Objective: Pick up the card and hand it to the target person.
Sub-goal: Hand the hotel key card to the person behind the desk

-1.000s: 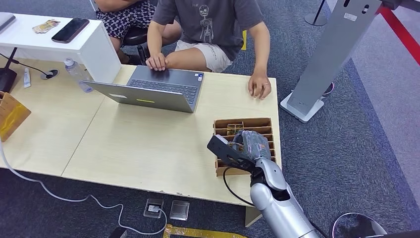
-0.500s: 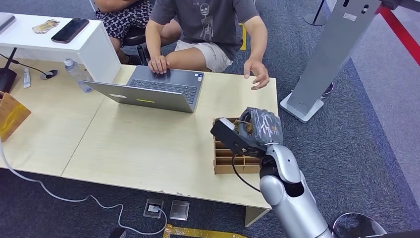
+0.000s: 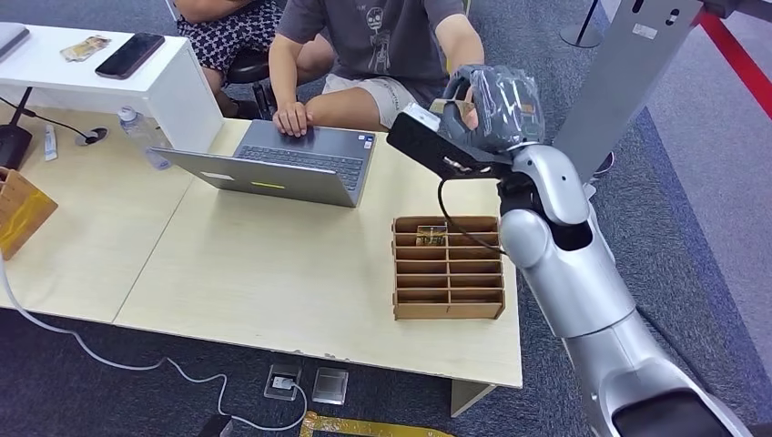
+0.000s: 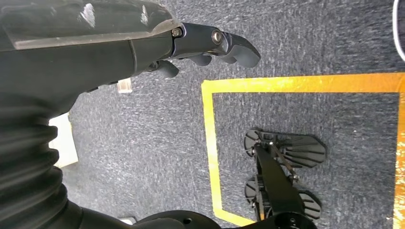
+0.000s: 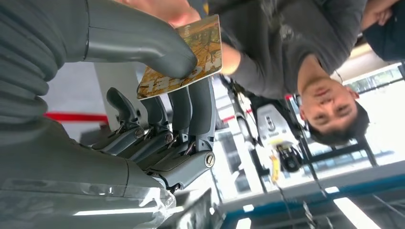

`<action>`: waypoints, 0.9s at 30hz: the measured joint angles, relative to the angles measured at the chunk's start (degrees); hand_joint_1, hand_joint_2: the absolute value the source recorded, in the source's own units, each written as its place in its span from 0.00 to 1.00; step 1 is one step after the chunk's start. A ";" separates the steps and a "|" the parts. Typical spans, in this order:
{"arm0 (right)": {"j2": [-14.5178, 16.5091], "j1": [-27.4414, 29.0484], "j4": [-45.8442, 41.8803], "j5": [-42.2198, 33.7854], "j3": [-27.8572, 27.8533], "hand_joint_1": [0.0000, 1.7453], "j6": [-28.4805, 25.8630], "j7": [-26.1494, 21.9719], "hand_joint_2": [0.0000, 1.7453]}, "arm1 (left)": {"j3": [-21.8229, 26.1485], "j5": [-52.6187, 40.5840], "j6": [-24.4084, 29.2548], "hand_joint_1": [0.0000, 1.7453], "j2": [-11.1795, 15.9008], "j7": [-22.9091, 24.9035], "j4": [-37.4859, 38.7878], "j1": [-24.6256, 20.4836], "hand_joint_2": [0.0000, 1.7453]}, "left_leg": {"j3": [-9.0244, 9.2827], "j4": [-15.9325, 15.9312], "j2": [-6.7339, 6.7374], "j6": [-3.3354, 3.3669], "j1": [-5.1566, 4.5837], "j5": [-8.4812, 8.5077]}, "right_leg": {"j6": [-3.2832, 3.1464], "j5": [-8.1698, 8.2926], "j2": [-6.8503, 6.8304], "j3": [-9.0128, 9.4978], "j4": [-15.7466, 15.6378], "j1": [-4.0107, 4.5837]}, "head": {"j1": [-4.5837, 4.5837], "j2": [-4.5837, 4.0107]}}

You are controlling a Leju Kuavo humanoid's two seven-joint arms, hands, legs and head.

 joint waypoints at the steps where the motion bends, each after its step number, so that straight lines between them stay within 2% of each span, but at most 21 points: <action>1: 0.46 -1.34 2.85 0.57 0.40 0.84 -0.85 -0.70 1.00 | -0.01 -0.01 0.00 0.00 0.01 -0.13 0.00 -0.02 1.00 | 0.00 0.00 -0.02 0.00 0.00 0.00 | 0.00 0.00 -0.02 0.00 0.00 0.00 | -0.02 0.00; 6: 2.90 -4.63 16.30 3.07 2.59 0.84 -2.75 -1.66 1.00 | -0.07 0.10 -0.04 0.00 0.02 -0.35 0.00 -0.07 1.00 | -0.03 0.00 -0.02 0.00 0.00 0.00 | 0.00 -0.01 -0.01 -0.03 0.00 0.00 | -0.05 0.00; 13: 5.57 -5.36 29.43 4.20 5.27 0.84 -3.47 -1.67 1.00 | -0.13 0.32 0.04 0.00 0.05 0.05 0.00 -0.05 1.00 | -0.02 0.00 -0.01 0.00 0.00 0.00 | 0.01 -0.01 0.01 -0.04 -0.02 0.00 | -0.01 0.00; 17: 6.29 -5.55 34.18 4.43 6.27 0.00 -3.46 -1.73 1.00 | -0.36 0.34 -0.15 0.00 0.16 0.60 0.00 0.01 1.00 | -0.01 0.01 0.00 0.00 0.00 0.00 | 0.00 0.00 0.01 -0.04 -0.02 0.00 | 0.02 0.00; 22: 6.46 -5.95 37.45 3.85 6.63 0.00 -3.96 -1.78 1.00 | -0.85 0.23 -0.61 0.00 0.20 0.40 0.05 0.00 1.00 | 0.00 0.02 0.01 0.00 0.00 0.00 | 0.00 0.00 0.02 -0.05 -0.02 0.00 | 0.00 0.00; 27: 6.38 -6.85 38.80 2.08 6.74 0.00 -7.76 -2.73 1.00 | -0.87 0.74 -0.38 0.00 0.20 -0.05 0.11 0.01 1.00 | 0.01 0.02 0.02 0.00 0.00 0.00 | 0.00 0.00 0.04 -0.06 -0.02 0.00 | 0.01 0.00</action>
